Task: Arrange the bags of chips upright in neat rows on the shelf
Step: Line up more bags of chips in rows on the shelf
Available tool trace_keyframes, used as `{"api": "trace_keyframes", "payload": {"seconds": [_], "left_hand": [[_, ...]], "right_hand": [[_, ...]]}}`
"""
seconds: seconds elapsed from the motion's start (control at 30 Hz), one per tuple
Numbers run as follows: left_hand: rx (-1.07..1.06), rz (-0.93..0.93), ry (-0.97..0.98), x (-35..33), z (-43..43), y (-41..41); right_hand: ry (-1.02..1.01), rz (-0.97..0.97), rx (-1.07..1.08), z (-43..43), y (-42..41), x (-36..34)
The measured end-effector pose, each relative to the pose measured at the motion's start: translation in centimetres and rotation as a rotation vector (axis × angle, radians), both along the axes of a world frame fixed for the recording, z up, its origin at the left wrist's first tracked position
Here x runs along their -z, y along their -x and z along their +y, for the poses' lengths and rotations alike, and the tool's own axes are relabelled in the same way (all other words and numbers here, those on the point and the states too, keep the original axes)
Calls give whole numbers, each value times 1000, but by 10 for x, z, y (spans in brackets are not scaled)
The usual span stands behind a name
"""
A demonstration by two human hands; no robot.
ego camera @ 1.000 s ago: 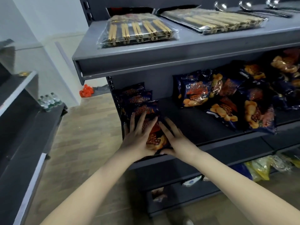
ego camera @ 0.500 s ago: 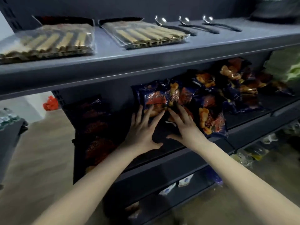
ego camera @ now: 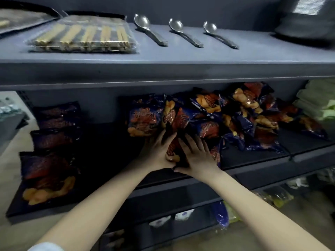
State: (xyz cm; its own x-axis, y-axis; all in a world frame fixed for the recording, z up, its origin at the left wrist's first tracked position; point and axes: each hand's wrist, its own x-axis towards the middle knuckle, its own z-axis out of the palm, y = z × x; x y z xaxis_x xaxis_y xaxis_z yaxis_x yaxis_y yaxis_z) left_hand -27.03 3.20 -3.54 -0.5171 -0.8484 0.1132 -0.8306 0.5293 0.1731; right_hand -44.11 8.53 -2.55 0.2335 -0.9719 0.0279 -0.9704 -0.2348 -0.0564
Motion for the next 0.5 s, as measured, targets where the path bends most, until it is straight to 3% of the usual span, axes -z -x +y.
{"api": "trace_keyframes", "payload": {"seconds": [0.17, 0.33, 0.5], "left_hand": [[-96, 46, -66, 10, 4, -8], [-184, 99, 4, 12, 13, -19], [-324, 113, -19, 11, 23, -37]], "right_hand": [[42, -61, -60, -12, 0, 11], [40, -39, -136, -25, -7, 9], [39, 103, -174, -33, -26, 8]]}}
